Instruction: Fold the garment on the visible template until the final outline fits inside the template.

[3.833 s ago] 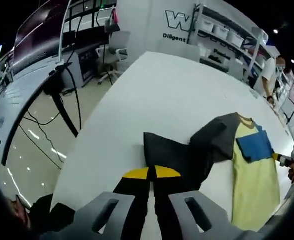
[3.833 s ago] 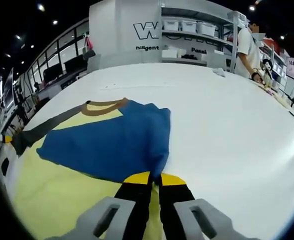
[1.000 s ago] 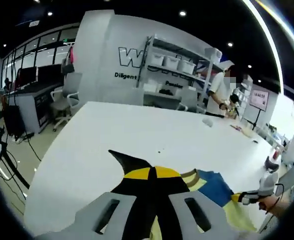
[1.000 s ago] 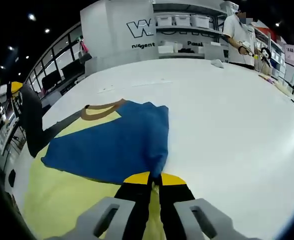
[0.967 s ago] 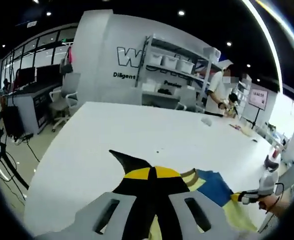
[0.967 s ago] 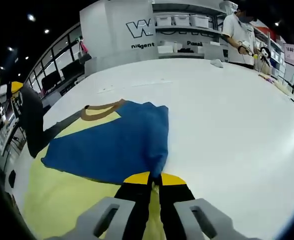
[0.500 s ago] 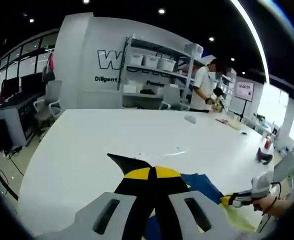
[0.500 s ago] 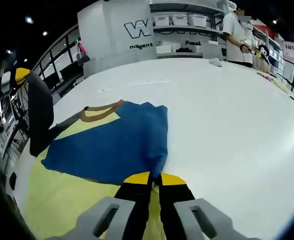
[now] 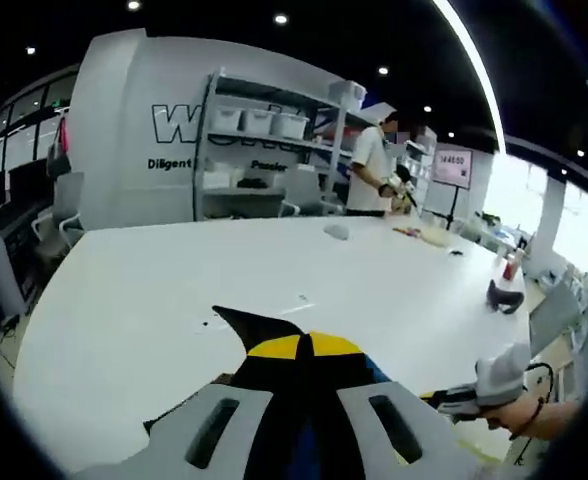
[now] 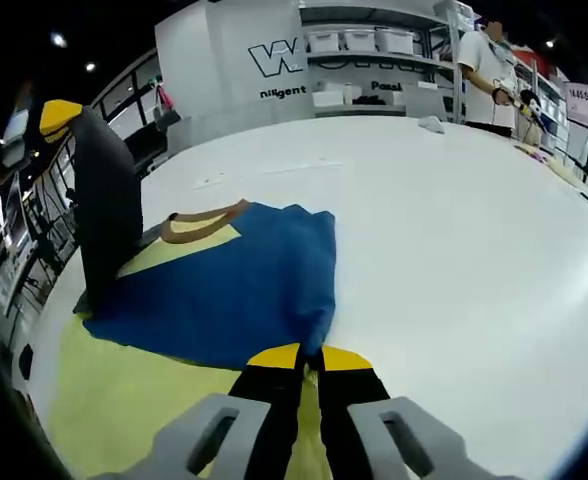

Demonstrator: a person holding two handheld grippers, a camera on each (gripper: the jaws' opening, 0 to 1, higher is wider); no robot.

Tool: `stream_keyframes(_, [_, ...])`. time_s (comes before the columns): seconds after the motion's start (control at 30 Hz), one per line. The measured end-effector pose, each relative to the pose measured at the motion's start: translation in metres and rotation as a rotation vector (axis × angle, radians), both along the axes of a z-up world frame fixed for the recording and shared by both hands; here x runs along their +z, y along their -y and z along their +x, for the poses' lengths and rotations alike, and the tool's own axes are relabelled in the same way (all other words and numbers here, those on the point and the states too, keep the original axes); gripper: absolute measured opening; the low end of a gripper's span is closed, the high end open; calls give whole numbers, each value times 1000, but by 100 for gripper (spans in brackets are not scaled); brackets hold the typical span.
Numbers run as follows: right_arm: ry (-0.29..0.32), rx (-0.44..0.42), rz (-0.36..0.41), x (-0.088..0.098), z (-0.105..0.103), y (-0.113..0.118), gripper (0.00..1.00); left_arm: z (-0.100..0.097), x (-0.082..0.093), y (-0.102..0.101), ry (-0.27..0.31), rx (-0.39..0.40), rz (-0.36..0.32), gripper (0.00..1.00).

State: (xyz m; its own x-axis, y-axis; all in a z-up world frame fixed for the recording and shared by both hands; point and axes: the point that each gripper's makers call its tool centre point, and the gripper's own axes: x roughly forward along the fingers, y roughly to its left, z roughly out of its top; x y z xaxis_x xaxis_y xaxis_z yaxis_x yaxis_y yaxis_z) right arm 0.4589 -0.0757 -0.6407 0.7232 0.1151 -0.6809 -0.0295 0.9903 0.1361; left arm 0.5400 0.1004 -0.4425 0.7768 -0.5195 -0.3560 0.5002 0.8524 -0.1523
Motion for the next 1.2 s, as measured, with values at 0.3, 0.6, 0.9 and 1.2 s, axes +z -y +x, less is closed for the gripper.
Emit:
stream_keyframes(0.3, [5, -7, 29, 0, 0, 1, 0, -10, -46, 52, -76, -122, 70, 0])
stream_keyframes(0.6, [5, -11, 45, 0, 0, 1, 0, -9, -87, 72, -137, -174, 133, 0])
stream_keyframes(0.9, [8, -14, 58, 0, 0, 1, 0, -12, -110, 87, -149, -209, 175, 0])
stream_keyframes(1.2, [13, -8, 59, 0, 1, 1, 0, -28, -138, 113, -187, -273, 195, 0])
